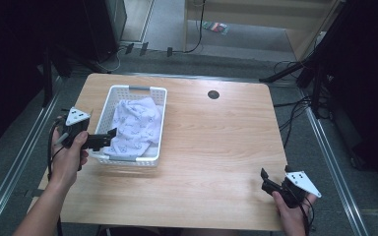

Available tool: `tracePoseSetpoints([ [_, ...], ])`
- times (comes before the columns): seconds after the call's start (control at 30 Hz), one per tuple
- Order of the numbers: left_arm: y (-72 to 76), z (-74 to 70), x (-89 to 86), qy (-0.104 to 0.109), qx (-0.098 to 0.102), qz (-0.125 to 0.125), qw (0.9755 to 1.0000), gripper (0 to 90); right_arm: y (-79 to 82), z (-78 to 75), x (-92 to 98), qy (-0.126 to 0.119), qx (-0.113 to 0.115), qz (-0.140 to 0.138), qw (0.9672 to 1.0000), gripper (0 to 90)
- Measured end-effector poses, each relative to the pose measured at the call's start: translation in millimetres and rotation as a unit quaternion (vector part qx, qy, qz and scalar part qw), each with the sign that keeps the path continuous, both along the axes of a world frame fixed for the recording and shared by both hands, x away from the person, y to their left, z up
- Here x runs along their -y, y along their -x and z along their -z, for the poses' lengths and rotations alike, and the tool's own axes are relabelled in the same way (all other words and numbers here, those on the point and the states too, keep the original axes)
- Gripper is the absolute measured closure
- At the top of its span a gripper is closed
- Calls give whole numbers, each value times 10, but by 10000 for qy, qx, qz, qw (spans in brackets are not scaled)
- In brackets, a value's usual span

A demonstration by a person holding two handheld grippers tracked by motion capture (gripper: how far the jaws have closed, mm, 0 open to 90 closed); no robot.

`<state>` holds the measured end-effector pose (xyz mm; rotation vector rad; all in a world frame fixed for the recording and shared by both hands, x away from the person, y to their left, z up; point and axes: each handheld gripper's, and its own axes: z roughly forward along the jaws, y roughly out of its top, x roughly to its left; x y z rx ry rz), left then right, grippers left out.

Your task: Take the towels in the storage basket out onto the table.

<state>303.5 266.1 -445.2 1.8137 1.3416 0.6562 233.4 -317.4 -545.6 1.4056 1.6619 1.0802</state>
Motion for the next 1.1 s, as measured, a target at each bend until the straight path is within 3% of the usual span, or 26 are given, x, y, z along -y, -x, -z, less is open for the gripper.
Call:
tracePoseSetpoints([
  [0.13, -119, 42, 88, -115, -272, 115, 9995, 0, 0, 0, 5, -31, 0, -3, 10000, 132],
  [0.43, -346, 118, 230, -282, -671, 233, 9971, 0, 1, 0, 4, -25, 1, -9, 10000, 133],
  [0.7, -577, 190, 358, -488, -1061, 428, 9922, 0, 1, 0, 6, -36, 4, -14, 10000, 133],
  [0.8, -652, 209, 380, -518, -1088, 402, 9919, 0, 2, 0, 6, -35, 5, -14, 10000, 133],
  [0.93, -742, 251, 441, -578, -1218, 549, 9893, 0, 2, 0, 4, -36, -3, -21, 10000, 133],
  [1.1, -843, 339, 504, -714, -1360, 496, 9869, 0, 3, 0, 6, -42, 8, -24, 10000, 133],
])
